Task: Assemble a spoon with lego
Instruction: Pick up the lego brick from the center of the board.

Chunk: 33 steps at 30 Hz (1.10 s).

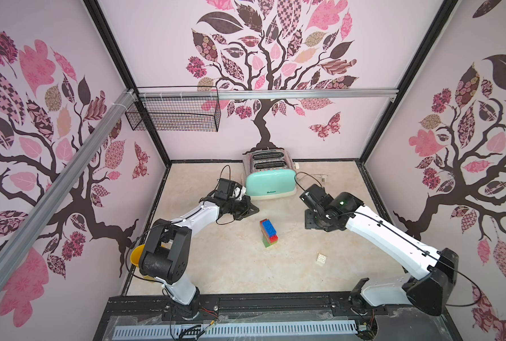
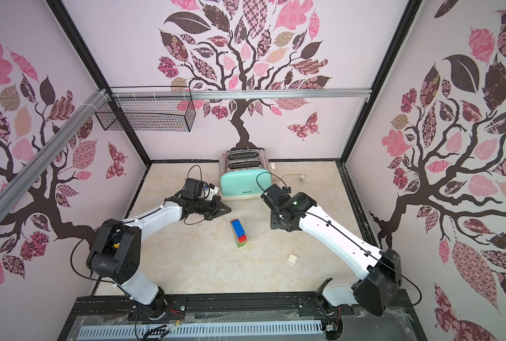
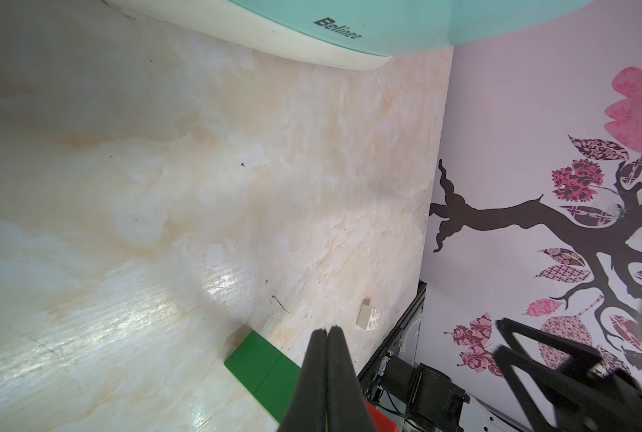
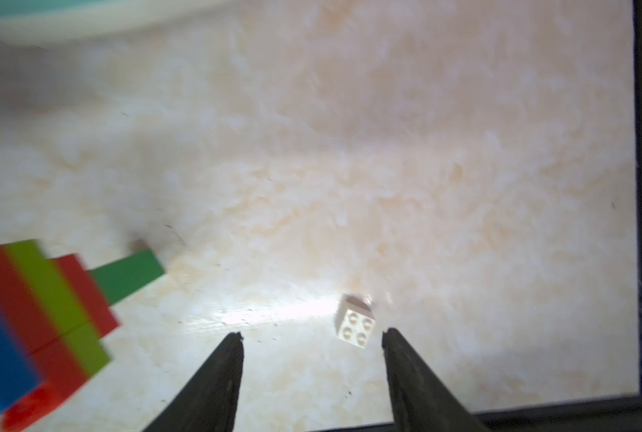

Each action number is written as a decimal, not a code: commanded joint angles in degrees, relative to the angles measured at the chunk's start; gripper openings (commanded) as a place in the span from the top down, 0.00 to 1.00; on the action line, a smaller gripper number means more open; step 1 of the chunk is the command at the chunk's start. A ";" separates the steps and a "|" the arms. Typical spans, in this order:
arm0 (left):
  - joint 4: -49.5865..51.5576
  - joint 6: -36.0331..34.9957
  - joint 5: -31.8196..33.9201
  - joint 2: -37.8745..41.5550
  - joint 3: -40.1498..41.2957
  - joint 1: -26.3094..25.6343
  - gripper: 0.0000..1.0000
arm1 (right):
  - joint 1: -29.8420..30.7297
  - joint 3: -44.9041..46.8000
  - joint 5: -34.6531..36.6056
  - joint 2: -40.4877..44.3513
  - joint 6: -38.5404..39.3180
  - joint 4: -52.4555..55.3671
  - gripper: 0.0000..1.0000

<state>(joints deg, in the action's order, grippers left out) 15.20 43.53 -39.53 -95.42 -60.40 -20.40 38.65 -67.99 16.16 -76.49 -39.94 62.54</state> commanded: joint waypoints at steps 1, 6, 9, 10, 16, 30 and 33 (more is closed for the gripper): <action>-0.14 -0.64 -0.11 0.40 0.02 -0.25 1.00 | -0.70 8.21 -3.38 1.08 -2.99 -2.06 0.37; -0.15 -0.52 -0.29 0.22 0.02 -0.25 1.00 | -1.39 15.38 -7.99 1.88 -4.48 -7.46 0.33; -0.17 -0.50 -0.37 0.04 0.02 -0.25 1.00 | -1.37 18.44 -8.43 1.19 -6.10 -9.70 0.33; -0.17 -0.51 -0.37 0.14 0.04 -0.25 1.00 | -1.38 19.19 -8.34 1.12 -6.66 -10.25 0.34; -0.13 -0.63 -0.46 -0.04 0.04 -0.25 1.00 | -1.34 24.13 -7.88 0.18 -9.13 -13.59 0.43; 0.00 -0.83 -0.37 -0.21 0.16 -0.25 1.00 | -1.57 27.83 -7.11 -1.91 -9.47 -17.77 0.61; 0.07 -0.88 -0.29 -0.26 0.14 -0.25 1.00 | -1.61 27.65 -7.19 -1.64 -9.07 -17.34 0.69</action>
<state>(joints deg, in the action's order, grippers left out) 15.20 43.51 -39.57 -95.42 -60.40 -20.40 37.41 -40.10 8.34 -78.26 -48.97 44.80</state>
